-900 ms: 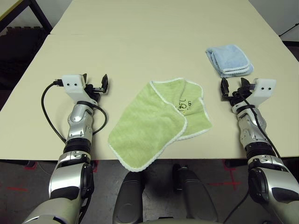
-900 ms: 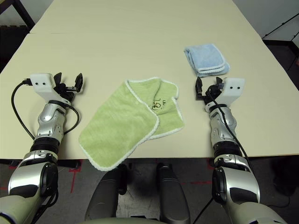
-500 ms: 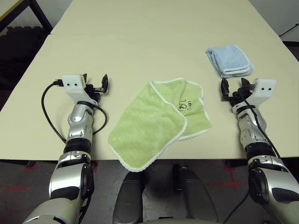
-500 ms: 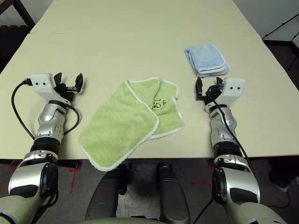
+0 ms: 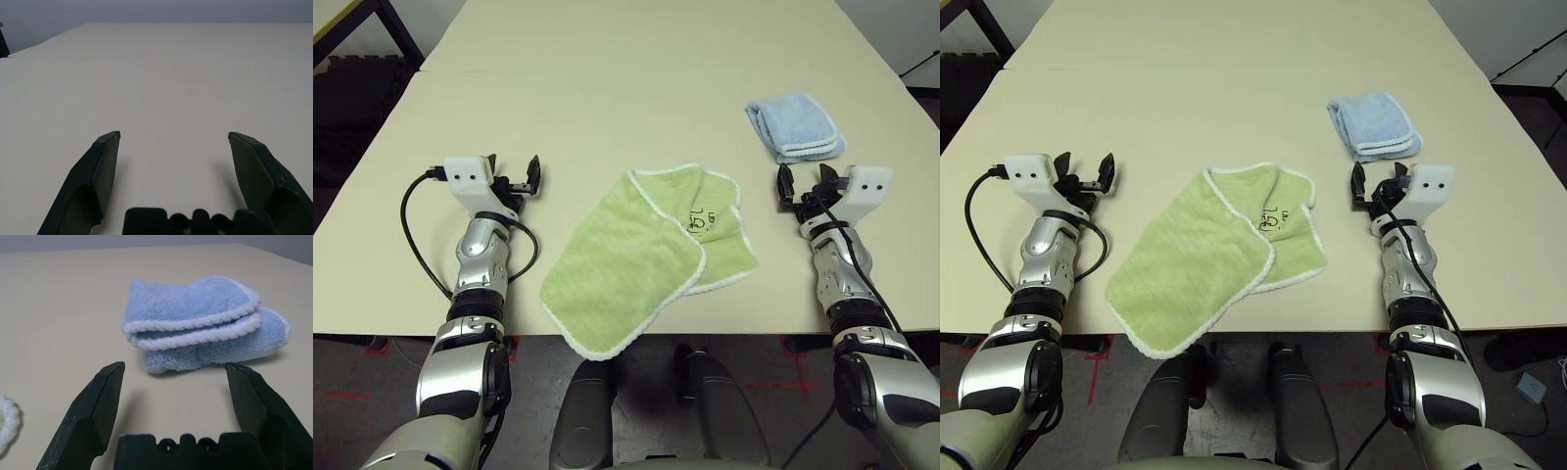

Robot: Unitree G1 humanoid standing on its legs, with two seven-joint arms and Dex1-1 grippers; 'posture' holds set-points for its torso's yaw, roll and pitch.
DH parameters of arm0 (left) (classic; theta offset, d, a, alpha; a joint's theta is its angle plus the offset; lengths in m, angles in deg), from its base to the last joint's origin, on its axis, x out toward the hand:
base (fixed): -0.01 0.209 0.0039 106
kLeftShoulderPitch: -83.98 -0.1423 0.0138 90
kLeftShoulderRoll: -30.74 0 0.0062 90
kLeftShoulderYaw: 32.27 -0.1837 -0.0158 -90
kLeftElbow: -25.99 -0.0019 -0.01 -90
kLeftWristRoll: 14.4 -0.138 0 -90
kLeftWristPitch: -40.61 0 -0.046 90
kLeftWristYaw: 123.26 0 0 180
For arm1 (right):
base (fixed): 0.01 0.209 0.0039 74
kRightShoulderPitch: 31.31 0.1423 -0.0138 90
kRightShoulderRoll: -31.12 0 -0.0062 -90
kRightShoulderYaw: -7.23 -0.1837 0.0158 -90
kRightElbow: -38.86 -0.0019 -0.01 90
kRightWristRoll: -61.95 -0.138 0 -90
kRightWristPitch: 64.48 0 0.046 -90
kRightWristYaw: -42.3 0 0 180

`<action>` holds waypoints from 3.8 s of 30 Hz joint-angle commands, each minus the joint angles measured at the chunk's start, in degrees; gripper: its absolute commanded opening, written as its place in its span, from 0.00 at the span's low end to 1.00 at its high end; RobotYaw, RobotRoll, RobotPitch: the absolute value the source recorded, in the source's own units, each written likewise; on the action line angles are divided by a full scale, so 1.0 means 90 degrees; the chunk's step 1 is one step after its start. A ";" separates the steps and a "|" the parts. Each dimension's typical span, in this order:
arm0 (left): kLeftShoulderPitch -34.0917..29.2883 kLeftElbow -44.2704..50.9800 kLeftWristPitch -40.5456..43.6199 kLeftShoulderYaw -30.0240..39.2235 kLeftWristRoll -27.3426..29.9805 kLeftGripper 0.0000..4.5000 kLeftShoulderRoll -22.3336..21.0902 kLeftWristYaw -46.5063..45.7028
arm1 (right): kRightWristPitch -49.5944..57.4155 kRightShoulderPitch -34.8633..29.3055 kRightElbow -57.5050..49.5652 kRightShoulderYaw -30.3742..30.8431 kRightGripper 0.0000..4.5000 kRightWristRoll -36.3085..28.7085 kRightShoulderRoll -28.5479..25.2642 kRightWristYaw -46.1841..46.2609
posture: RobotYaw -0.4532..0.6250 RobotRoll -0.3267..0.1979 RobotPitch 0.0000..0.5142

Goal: Fold the towel and set it aside.

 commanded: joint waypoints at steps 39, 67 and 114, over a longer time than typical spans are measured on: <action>0.1145 0.0489 0.2189 -0.1340 0.0720 1.00 -0.2464 0.7649 | 0.3393 0.1067 -0.0750 0.0291 0.99 -0.0938 -0.1736 -0.3534 | 0.49 0.62 0.53; 0.0886 0.1871 0.2590 -0.1153 0.1152 1.00 -0.2087 0.7489 | 0.5852 0.3319 0.0845 0.2513 0.99 0.0788 -0.2353 -0.5489 | 0.54 0.62 0.51; 0.1396 0.1512 0.2778 -0.1309 0.1073 1.00 -0.1700 0.7263 | 0.6584 0.4541 0.1541 0.3260 0.99 0.2368 -0.1400 -0.4472 | 0.49 0.62 0.62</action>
